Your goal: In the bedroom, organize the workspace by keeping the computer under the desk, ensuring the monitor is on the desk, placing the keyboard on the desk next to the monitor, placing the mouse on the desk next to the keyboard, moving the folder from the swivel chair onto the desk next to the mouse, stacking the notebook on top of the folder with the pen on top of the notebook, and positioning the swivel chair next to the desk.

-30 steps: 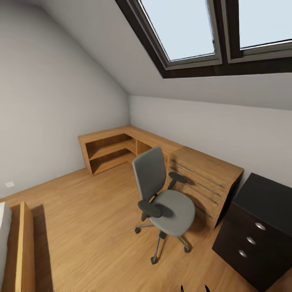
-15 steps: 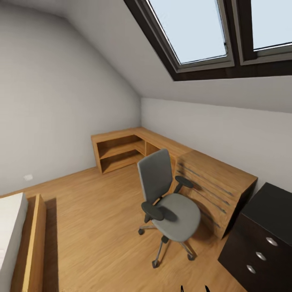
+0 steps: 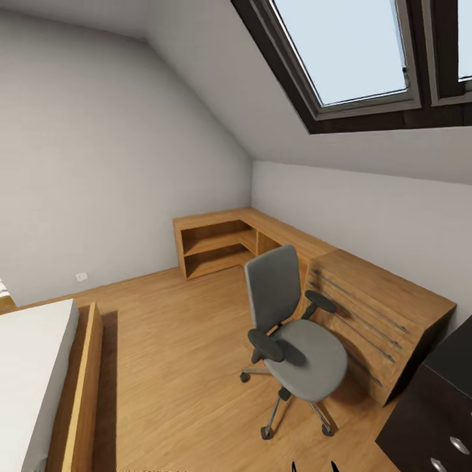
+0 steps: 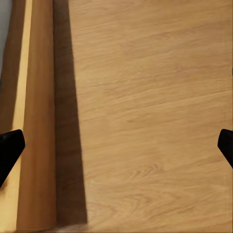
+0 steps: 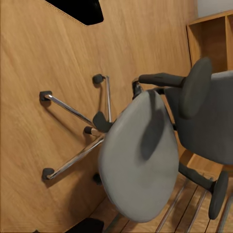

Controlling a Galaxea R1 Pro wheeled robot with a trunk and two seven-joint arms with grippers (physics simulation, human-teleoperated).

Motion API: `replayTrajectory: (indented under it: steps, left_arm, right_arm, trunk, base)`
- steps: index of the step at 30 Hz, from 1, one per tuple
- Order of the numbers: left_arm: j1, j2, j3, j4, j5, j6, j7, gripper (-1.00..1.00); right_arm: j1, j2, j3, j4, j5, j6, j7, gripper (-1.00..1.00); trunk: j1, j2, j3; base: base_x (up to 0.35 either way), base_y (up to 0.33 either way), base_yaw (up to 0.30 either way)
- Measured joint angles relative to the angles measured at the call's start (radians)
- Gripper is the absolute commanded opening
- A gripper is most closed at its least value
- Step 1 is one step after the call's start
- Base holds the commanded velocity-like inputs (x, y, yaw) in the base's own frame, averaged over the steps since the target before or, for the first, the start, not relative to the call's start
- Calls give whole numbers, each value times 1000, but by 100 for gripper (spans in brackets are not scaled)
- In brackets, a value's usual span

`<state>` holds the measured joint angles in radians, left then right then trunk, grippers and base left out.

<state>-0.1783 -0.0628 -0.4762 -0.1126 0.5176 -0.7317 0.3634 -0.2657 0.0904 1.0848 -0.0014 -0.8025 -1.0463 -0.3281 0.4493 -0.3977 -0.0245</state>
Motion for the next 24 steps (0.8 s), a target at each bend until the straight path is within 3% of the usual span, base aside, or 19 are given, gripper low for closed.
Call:
replayTrajectory:
  steps: [13,24]
  left_arm:
    - [0,0,0,0,-1,0,0,100]
    - [0,0,1,0,0,0,0,100]
  right_arm:
    - [0,0,0,0,0,0,0,100]
    - [-1,0,0,0,1,0,0,100]
  trunk:
    - [0,0,7]
    - [0,-1,12]
  base:
    - [13,0,261]
    - [270,0,261]
